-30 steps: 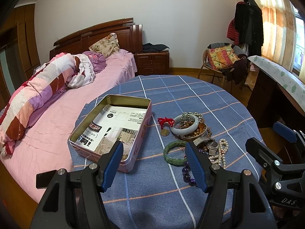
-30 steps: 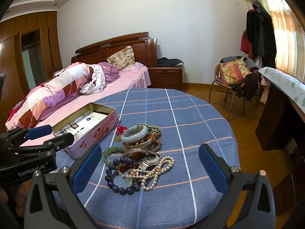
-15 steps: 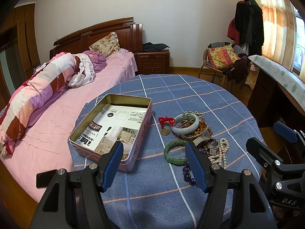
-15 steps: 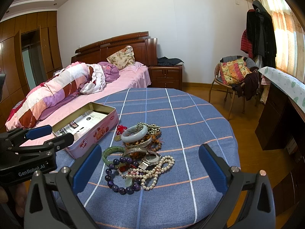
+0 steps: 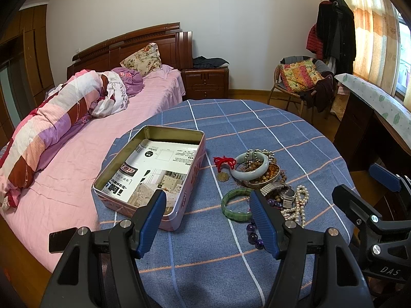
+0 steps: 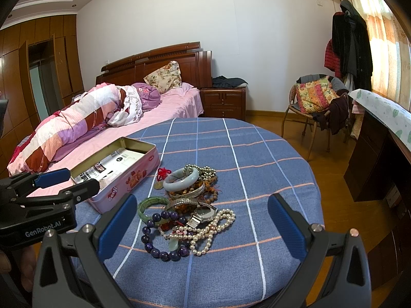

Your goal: Organize jewelry

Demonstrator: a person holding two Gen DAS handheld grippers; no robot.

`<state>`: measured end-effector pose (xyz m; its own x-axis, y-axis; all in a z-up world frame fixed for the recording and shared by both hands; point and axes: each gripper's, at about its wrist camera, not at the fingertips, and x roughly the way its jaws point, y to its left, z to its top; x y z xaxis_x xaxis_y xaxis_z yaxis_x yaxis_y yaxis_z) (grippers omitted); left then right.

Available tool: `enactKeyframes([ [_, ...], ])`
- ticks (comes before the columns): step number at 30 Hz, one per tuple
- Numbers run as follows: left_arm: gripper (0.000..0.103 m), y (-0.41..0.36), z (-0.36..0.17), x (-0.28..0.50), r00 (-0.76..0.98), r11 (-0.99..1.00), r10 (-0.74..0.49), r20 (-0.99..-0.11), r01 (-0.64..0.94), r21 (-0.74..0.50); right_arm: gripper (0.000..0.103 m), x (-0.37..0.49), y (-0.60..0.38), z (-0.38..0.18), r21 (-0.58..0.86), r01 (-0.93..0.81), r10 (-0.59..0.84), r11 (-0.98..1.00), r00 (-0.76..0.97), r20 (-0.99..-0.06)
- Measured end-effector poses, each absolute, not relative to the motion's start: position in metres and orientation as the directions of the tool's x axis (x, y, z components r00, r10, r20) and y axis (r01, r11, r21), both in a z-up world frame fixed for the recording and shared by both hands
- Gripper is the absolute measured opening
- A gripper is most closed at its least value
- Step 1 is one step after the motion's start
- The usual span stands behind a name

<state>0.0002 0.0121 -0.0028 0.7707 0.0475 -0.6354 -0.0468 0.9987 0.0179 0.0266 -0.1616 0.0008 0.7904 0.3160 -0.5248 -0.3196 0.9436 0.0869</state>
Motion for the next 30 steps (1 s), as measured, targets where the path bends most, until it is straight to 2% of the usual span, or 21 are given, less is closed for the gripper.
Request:
enactKeyframes([
  [13,0.067,0.014,-0.012,0.003,0.758,0.999,0.044,-0.651,-0.037,0.025,0.103,0.031,-0.165,0.0,0.088,-0.321,0.317,0.943,0.787,-0.529],
  [20,0.067,0.015,-0.019,0.027,0.753,0.998,0.058,-0.655,-0.027,0.057,0.103,0.068,-0.195,-0.02,0.083,-0.237,0.242,0.968,0.789,-0.565],
  [26,0.067,0.003,-0.023,0.064,0.743,1.0,-0.008,-0.669,0.012,0.001,0.103,0.097,-0.213,-0.031,0.099,-0.21,0.227,0.973,0.769,-0.597],
  [30,0.067,-0.022,-0.031,0.085,0.743,0.997,-0.021,-0.669,0.062,0.038,0.103,0.104,-0.213,-0.035,0.089,-0.222,0.229,0.971,0.762,-0.605],
])
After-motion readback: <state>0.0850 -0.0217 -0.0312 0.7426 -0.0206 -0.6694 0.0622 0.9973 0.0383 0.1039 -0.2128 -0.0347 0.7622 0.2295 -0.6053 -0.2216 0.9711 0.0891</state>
